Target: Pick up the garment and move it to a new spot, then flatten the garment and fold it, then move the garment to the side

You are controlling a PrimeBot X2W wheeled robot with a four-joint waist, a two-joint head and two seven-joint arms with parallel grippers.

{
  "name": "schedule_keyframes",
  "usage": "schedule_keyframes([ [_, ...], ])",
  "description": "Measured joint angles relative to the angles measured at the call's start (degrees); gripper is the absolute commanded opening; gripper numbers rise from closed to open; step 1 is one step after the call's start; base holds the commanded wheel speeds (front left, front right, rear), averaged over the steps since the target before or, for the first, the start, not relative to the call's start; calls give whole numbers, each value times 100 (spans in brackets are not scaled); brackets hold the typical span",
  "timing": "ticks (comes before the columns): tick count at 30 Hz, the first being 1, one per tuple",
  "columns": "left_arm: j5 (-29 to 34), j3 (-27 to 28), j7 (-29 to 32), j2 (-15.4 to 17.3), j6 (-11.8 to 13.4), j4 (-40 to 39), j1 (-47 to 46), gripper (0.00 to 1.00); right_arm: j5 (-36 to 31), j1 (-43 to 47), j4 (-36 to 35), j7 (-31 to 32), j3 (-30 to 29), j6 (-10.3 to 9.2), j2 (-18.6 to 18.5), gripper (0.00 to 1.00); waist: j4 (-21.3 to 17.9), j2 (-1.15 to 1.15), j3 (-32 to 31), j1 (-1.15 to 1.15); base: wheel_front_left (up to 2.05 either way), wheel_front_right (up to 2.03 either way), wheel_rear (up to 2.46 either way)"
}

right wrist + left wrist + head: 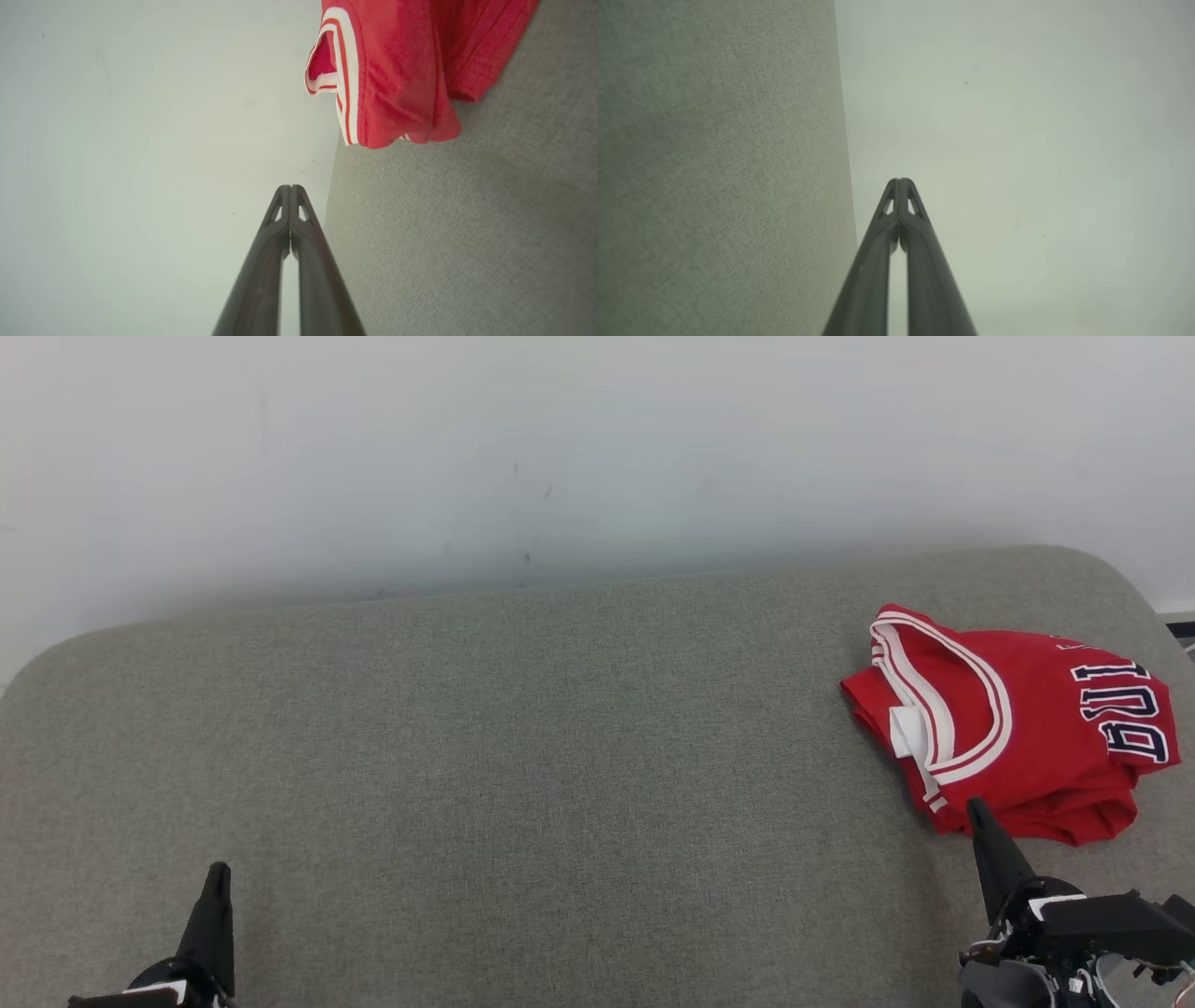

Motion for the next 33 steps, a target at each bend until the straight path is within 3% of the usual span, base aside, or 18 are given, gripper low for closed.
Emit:
schedule_keyframes([
  [33,-1,0,0,-3,0,1,-58,0,2,-37,1,-1,0,1,0,0,0,0,0,0,0,0,0],
])
